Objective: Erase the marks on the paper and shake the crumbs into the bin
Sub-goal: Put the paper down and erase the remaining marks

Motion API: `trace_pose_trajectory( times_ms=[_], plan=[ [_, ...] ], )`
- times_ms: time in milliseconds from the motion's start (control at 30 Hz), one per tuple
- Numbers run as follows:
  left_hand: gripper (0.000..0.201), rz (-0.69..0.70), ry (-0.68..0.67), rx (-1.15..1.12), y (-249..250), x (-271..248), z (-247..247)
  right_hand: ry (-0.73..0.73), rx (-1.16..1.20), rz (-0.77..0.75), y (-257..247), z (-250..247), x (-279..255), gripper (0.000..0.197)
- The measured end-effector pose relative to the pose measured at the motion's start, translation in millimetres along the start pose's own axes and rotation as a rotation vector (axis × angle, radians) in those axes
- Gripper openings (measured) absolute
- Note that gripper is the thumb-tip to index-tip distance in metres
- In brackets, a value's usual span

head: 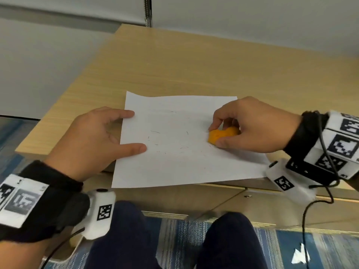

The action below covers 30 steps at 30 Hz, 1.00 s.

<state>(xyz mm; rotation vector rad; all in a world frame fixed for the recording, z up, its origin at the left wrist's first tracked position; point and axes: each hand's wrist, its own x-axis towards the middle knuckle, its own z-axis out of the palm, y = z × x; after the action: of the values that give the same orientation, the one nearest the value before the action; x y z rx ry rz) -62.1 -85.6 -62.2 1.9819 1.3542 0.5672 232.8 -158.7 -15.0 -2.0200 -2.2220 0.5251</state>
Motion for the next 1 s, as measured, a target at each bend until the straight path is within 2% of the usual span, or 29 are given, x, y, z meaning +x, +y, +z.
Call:
trace_pose_trajectory(
  times_ms=[133, 267, 333, 400, 533, 733, 833, 900, 1000],
  plan=[
    [0.074, -0.014, 0.02, -0.007, 1, 0, 2, 0.009, -0.229, 0.034, 5, -13, 9, 0.021],
    [0.073, -0.026, 0.026, 0.002, 2, -1, 2, 0.094, -0.111, -0.12, -39, -6, 20, 0.023],
    [0.073, -0.025, 0.03, 0.003, 2, 0, 2, 0.028, -0.104, -0.227, -65, 9, 23, 0.02],
    [0.073, -0.022, 0.03, -0.001, 1, 1, 3, -0.043, -0.117, -0.249, -70, 19, 23, 0.017],
    [0.073, 0.004, 0.023, 0.022, -1, 1, 3, -0.047, -0.055, -0.089, -28, 7, 14, 0.021],
    [0.073, 0.029, 0.04, 0.037, -1, 0, 3, 0.005, -0.246, 0.051, 7, -14, 10, 0.021],
    [0.071, 0.042, 0.05, 0.032, -3, -1, 3, 0.079, -0.051, 0.133, 16, -29, 6, 0.021],
    [0.07, 0.047, 0.048, 0.02, -3, 0, 3, 0.083, 0.129, 0.187, 24, -37, -1, 0.021],
    [0.07, 0.055, 0.047, 0.023, -3, 0, 4, 0.083, 0.257, 0.223, 37, -38, -13, 0.02]
  ],
)
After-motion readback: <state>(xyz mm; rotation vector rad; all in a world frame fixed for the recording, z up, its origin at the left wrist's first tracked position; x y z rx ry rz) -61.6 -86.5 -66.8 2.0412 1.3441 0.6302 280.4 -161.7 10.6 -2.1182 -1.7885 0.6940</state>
